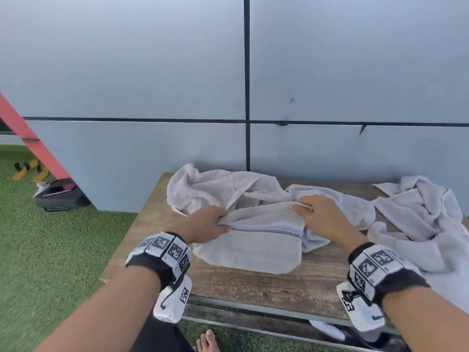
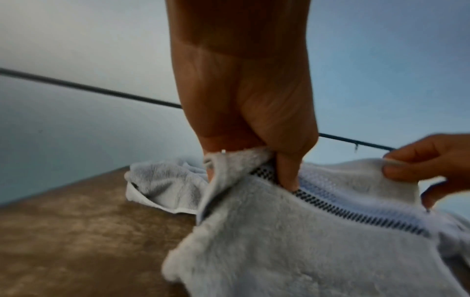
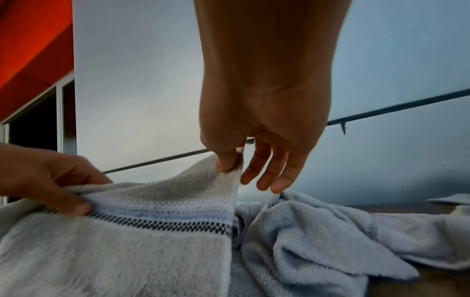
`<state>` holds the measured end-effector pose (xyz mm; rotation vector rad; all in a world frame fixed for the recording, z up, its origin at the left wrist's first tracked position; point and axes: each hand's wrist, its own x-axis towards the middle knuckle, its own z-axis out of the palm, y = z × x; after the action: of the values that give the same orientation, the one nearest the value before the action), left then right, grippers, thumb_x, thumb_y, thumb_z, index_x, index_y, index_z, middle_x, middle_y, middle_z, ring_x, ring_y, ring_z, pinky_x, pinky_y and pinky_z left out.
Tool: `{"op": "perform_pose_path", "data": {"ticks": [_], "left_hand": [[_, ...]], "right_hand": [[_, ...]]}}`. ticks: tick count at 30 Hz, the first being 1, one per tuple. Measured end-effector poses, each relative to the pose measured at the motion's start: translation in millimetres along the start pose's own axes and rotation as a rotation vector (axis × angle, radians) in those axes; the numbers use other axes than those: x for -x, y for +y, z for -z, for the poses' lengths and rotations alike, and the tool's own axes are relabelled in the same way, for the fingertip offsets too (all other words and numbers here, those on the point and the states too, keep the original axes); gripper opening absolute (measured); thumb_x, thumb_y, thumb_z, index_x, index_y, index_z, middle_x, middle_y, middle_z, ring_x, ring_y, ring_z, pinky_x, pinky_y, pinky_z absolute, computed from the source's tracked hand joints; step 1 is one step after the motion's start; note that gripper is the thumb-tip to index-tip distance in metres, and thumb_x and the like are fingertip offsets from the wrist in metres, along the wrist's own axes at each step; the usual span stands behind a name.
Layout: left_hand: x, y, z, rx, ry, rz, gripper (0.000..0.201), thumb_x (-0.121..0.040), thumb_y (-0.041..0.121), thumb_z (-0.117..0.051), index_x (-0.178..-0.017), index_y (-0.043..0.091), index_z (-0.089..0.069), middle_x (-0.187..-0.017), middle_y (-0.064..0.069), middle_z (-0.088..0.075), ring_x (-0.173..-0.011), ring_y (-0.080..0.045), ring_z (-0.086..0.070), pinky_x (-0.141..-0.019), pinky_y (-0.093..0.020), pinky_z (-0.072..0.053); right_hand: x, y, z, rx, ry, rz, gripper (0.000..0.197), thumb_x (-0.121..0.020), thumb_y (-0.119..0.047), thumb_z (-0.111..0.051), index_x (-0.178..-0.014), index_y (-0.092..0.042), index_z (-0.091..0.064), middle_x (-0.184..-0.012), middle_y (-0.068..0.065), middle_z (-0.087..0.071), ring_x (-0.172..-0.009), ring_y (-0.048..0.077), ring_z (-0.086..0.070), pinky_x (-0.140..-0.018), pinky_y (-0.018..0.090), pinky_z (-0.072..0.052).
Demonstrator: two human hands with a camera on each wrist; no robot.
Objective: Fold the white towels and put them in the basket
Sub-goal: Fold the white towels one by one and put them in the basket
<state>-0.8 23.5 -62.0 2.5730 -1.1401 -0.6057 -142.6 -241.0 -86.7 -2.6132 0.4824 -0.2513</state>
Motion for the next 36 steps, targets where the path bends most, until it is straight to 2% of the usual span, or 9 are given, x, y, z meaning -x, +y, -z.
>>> {"op": "perform_pose_path", "data": {"ticks": [3,7,11,15,21,25,29,33,36], "left_hand": [[-29.0,-7.2,-1.5,0.049,0.136,0.022,0.045,-0.096,0.034,-0.061,-0.057,0.025,-0.039,-0.069,0.005,-0.047,-0.065,-0.015,-0.045,-0.058,-0.025,-0.034],[-70.7,-15.7,-15.4,0.099,0.039,0.033,0.041,-0.088,0.039,-0.068,-0.052,0.037,-0.05,-0.111,-0.006,-0.057,-0.117,-0.02,-0.049,-0.099,-0.039,-0.041],[-104.5,-18.3,-28.0,0.115,-0.003,0.04,0.042,-0.094,0.028,-0.061,-0.054,0.021,-0.049,-0.063,0.0,-0.052,-0.061,-0.014,-0.049,-0.062,-0.029,-0.041],[-128.8,-8.3,3.4,0.123,0.083,0.036,0.042,-0.091,0.019,-0.058,-0.053,0.01,-0.044,-0.051,0.0,-0.042,-0.046,-0.012,-0.035,-0.045,-0.022,-0.029],[-180.8,24.8,111.3,0.328,0.351,-0.025,0.046,-0.088,0.025,-0.066,-0.055,0.014,-0.038,-0.053,0.001,-0.028,-0.049,-0.014,-0.025,-0.042,-0.023,-0.018],[-213.9,37.4,122.0,0.273,0.404,-0.034,0.04,-0.094,0.026,-0.06,-0.06,0.012,-0.044,-0.056,0.001,-0.039,-0.052,-0.015,-0.034,-0.042,-0.016,-0.025],[-228.3,32.4,114.3,0.142,0.545,0.016,0.038,-0.094,0.029,-0.061,-0.06,0.025,-0.046,-0.061,0.006,-0.052,-0.06,-0.017,-0.049,-0.053,-0.027,-0.033],[-230.7,34.0,123.9,0.087,0.657,0.013,0.039,-0.093,0.033,-0.064,-0.06,0.027,-0.044,-0.062,0.002,-0.053,-0.058,-0.023,-0.049,-0.054,-0.03,-0.034],[-232.7,37.1,136.6,0.085,0.675,-0.024,0.035,-0.09,0.03,-0.068,-0.059,0.023,-0.054,-0.058,0.0,-0.051,-0.055,-0.024,-0.047,-0.054,-0.03,-0.035]], "right_hand": [[-20.4,-3.8,-15.7,0.033,0.005,0.058,0.043,-0.093,-0.037,-0.055,-0.054,-0.031,-0.039,-0.064,-0.008,-0.047,-0.074,0.026,-0.054,-0.07,0.039,-0.044],[-40.9,-2.2,-44.5,0.23,-0.107,0.018,0.022,-0.096,-0.042,-0.049,-0.094,-0.037,-0.071,-0.099,-0.008,-0.056,-0.112,0.023,-0.044,-0.09,0.039,-0.037],[-57.1,-2.5,-59.2,0.353,-0.058,0.039,0.024,-0.1,-0.039,-0.046,-0.104,-0.024,-0.065,-0.11,-0.007,-0.062,-0.118,0.019,-0.046,-0.103,0.038,-0.03],[-86.2,5.1,-34.0,0.259,-0.005,0.084,0.021,-0.097,-0.033,-0.051,-0.096,-0.022,-0.069,-0.106,-0.008,-0.064,-0.106,0.021,-0.057,-0.094,0.039,-0.041],[-174.2,13.6,67.4,-0.014,0.249,0.05,0.03,-0.093,-0.019,-0.06,-0.064,-0.015,-0.061,-0.076,-0.001,-0.056,-0.078,0.028,-0.055,-0.07,0.038,-0.042],[-220.7,38.5,87.7,0.09,0.287,0.04,0.03,-0.096,-0.025,-0.058,-0.074,-0.007,-0.067,-0.084,0.01,-0.062,-0.081,0.032,-0.058,-0.076,0.043,-0.049],[-228.3,62.5,91.4,0.106,0.411,-0.005,0.036,-0.099,-0.035,-0.051,-0.065,-0.022,-0.054,-0.078,0.009,-0.056,-0.075,0.029,-0.051,-0.066,0.04,-0.046],[-222.7,66.1,100.8,-0.012,0.62,0.015,0.024,-0.101,-0.033,-0.05,-0.094,-0.022,-0.069,-0.079,0.007,-0.054,-0.076,0.027,-0.051,-0.065,0.032,-0.033],[-222.4,65.8,106.4,-0.124,0.627,0.027,0.024,-0.101,-0.027,-0.051,-0.085,-0.015,-0.064,-0.069,0.009,-0.061,-0.066,0.028,-0.064,-0.06,0.035,-0.047]]}}
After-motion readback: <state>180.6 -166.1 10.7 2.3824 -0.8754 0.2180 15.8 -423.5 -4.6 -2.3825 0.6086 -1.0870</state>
